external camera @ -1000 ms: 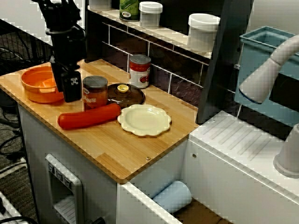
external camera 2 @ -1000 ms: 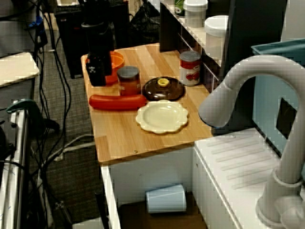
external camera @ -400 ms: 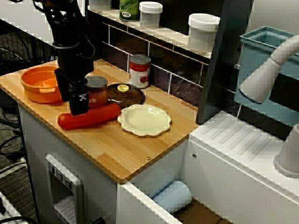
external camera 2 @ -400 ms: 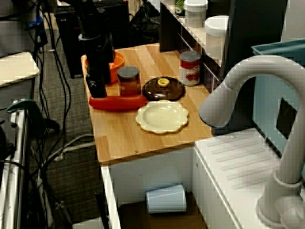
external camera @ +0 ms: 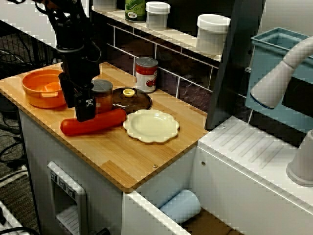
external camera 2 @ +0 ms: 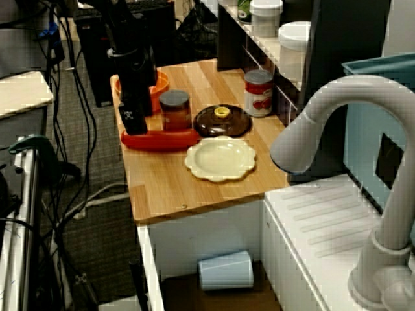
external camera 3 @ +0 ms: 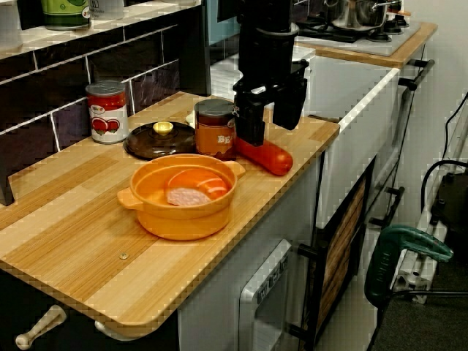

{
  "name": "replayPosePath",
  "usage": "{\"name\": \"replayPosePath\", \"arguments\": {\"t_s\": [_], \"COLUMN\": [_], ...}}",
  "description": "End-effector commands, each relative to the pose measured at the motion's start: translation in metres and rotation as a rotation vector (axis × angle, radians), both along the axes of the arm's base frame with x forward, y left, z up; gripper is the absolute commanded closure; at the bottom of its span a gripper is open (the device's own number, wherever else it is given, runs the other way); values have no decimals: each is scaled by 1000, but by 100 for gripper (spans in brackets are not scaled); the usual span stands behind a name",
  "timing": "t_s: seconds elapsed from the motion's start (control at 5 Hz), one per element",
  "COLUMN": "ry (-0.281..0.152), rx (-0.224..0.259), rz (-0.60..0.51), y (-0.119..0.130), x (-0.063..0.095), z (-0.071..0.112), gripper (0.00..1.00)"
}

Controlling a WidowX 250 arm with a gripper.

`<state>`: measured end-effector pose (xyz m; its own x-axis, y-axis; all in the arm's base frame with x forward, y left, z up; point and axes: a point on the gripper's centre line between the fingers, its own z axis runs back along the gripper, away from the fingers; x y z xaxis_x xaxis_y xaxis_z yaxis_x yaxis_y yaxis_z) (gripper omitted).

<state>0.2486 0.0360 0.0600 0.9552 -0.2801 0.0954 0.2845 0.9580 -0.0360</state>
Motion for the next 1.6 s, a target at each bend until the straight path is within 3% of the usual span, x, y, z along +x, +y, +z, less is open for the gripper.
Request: {"name": "replayPosePath", "arguments": {"t_s": [0.0,0.4,0.6,1.0,1.4], "ry": [-8,1,-8,-5,-16], "rx": [14,17,12,14,-31], "rz": [12,17,1,-3,-31], "y": [-1,0,2,4,6], "x": [5,6,6,5,2], "z": [-10,-18,-16,-18,6], "gripper": [0,0,100,100,100]}}
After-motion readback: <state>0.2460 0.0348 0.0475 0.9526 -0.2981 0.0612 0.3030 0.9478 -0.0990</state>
